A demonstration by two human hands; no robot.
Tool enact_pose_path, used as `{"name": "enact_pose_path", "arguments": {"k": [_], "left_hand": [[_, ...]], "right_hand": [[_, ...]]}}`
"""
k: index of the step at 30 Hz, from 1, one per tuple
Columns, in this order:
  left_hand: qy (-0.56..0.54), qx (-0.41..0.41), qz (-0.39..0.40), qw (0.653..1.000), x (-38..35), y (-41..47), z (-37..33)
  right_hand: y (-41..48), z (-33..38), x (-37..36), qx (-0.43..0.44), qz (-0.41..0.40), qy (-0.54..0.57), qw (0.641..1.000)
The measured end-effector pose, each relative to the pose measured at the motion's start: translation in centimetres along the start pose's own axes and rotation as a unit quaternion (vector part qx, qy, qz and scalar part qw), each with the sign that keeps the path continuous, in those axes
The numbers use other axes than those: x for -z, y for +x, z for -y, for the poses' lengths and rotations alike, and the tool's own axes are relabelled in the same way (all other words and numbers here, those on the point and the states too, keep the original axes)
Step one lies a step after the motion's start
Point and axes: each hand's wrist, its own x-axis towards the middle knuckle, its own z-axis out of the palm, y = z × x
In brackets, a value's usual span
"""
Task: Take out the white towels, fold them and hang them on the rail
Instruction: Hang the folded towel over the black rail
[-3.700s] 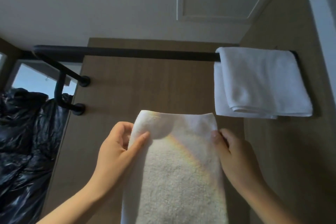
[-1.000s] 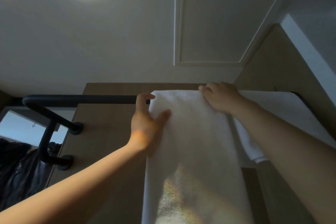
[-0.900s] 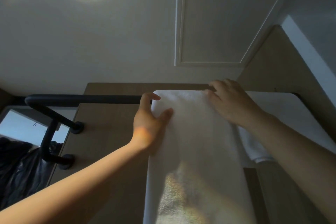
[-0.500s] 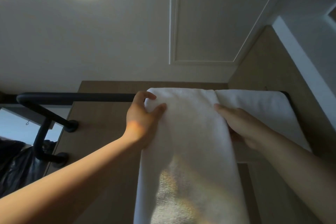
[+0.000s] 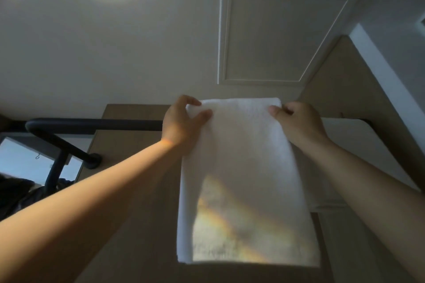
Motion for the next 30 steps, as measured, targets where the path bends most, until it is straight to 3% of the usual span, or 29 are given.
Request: {"name": "enact_pose_path", "arguments": {"k": [3, 7, 11, 20, 23, 27, 30], "left_hand": [[0.055, 0.021, 0.019, 0.998, -0.9, 2.6, -0.2], [0.233, 0.036, 0.07, 0.969, -2.3, 3.4, 0.7], [0.314, -0.002, 0.063, 0.947, -2.8, 2.2, 2.2], [0.334, -0.029, 0.071, 0.939, -2.7, 1.8, 2.8], [0.295, -0.057, 0.039, 0.953, -2.1, 1.2, 2.8], [0.147, -0.072, -0.061, 0.985, -0.7, -1.3, 3.3], [0.08, -0.004, -0.022, 0.997, 0.2, -2.5, 3.7]], "right_hand": [[2.5, 0.2, -1.3, -0.014, 0.005, -0.093, 0.996], [3.4, -0.3, -3.2, -0.035, 0.034, -0.258, 0.965], [2.7, -1.0, -3.9, 0.078, 0.062, -0.256, 0.961], [2.3, -0.2, -3.6, 0.08, 0.114, -0.293, 0.946], [0.8, -0.3, -3.0, 0.096, 0.09, -0.251, 0.959], [-3.1, -0.6, -1.6, 0.081, 0.011, -0.04, 0.996], [-5.0, -1.0, -0.5, 0.031, 0.016, 0.053, 0.998]]}}
